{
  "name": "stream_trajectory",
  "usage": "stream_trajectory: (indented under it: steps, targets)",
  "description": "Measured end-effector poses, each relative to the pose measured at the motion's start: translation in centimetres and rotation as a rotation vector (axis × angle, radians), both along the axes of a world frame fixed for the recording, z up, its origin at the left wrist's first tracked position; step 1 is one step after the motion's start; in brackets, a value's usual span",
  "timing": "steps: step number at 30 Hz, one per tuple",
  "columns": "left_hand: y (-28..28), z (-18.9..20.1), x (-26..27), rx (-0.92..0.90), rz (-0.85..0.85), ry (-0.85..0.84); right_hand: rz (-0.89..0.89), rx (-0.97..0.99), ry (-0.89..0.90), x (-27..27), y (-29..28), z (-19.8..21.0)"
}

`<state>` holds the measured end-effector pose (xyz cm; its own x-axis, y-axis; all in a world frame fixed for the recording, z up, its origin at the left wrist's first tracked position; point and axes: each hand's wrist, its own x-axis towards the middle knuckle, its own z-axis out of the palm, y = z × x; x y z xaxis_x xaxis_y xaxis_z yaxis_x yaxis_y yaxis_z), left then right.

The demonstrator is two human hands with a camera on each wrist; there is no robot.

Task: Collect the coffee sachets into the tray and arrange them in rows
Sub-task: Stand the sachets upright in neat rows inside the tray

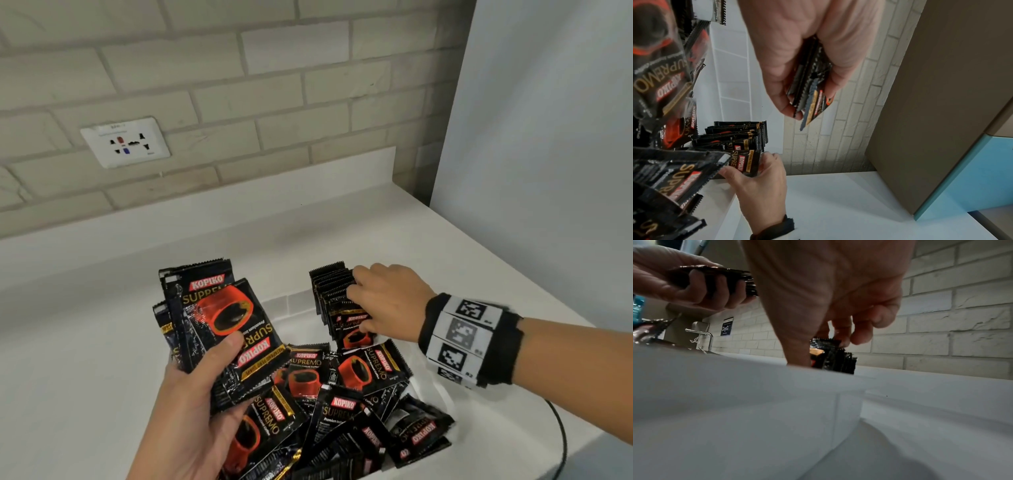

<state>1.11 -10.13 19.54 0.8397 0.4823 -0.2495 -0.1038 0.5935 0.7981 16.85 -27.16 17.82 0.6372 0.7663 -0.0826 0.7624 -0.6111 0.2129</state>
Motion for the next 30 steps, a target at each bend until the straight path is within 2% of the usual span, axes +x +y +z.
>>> stream_trajectory:
  steps: [3,7,12,14,16,19,30]
  targets:
    - [-0.1,0.0,0.2,-0.01,-0.014,0.015,-0.01,0.036,0.01,-0.1,0.1,0.2]
    - [-0.2,-0.1,0.2,-0.033,-0.059,0.047,-0.11,0.168,0.085,-0.2,-0.7,1.4]
    - [-0.9,0.0,0.5,-0.039,-0.11,0.088,-0.241,0.424,0.242,-1.2,-2.4,4.2]
    - [-1.4,0.0,0.8,-0.03,-0.171,0.092,-0.241,0.584,0.366,-1.9,-2.5,4.9]
    - [-1.9,-0.1,1.0,-0.003,-0.226,0.092,-0.231,0.727,0.575,-2.9,-2.0,5.5]
    - [-2.9,-0.1,1.2,0.03,-0.285,0.07,-0.203,0.78,0.831,-4.2,-0.6,5.7]
    - [-3.7,0.4,0.6,-0.035,-0.368,0.031,-0.299,0.964,1.243,-5.5,0.0,3.8]
